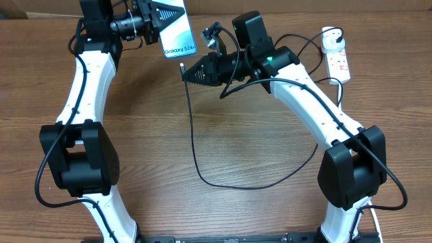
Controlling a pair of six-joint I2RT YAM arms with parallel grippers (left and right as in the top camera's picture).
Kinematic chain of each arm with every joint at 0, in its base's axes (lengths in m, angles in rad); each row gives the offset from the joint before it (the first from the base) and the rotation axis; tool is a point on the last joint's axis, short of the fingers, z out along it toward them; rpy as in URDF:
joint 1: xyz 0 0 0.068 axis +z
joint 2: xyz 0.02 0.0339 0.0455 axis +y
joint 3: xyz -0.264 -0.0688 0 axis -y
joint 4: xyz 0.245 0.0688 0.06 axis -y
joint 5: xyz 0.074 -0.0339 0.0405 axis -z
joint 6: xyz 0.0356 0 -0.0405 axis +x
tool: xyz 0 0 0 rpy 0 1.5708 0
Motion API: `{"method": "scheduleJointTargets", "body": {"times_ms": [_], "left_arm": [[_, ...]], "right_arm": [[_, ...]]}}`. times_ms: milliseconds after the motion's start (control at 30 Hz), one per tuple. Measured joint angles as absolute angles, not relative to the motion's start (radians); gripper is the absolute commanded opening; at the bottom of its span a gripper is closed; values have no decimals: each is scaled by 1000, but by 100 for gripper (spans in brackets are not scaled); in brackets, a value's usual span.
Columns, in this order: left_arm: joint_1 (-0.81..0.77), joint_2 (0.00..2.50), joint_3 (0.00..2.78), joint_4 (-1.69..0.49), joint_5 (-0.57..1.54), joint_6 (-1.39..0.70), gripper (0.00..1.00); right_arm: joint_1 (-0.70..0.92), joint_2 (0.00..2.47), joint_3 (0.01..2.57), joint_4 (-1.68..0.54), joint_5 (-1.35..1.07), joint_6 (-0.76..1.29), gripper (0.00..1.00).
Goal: Plug charger to phone and switch on socket
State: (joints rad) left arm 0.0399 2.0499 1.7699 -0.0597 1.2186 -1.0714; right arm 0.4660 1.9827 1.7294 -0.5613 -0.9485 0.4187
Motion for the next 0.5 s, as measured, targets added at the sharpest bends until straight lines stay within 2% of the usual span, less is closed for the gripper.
{"method": "scheduleJointTargets", "body": {"times_ms": [500], "left_arm": [[40,2050,1770,-86,1219,-1071,4]], "right_arm": [[470,1908,1730,-562,-924,419,4]]}}
